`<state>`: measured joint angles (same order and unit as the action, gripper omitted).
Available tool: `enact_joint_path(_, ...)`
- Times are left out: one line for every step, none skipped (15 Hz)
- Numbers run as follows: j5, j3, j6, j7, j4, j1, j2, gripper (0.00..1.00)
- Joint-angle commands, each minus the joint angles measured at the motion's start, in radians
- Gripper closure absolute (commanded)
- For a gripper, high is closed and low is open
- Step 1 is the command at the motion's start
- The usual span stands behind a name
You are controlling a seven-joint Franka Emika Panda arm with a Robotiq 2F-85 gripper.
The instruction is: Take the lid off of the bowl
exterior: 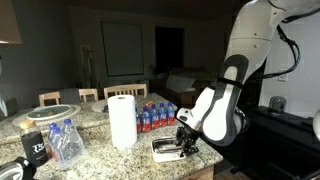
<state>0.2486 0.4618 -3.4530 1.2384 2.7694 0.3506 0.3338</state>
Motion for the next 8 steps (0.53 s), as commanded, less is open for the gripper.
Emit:
enact_joint_path(0.0, 0.078, 0.0, -0.049, 0.032, 0.048, -0.043, 0.85)
enact_joint_path(-0.001, 0.089, -0.001, -0.055, 0.023, 0.051, -0.039, 0.91)
enact_joint_path(0.002, 0.117, -0.004, -0.067, 0.026, 0.074, -0.054, 0.95)
enact_joint_path(-0.003, 0.126, -0.004, -0.069, 0.025, 0.078, -0.064, 0.96)
enact_joint_path(-0.003, 0.142, -0.004, -0.073, 0.024, 0.092, -0.074, 0.98)
enact_joint_path(-0.007, 0.153, -0.005, -0.076, 0.023, 0.101, -0.085, 0.98)
enact_joint_path(-0.014, 0.159, -0.004, -0.08, 0.024, 0.107, -0.094, 0.95)
enact_joint_path(-0.022, 0.163, -0.002, -0.084, 0.025, 0.111, -0.1, 0.96)
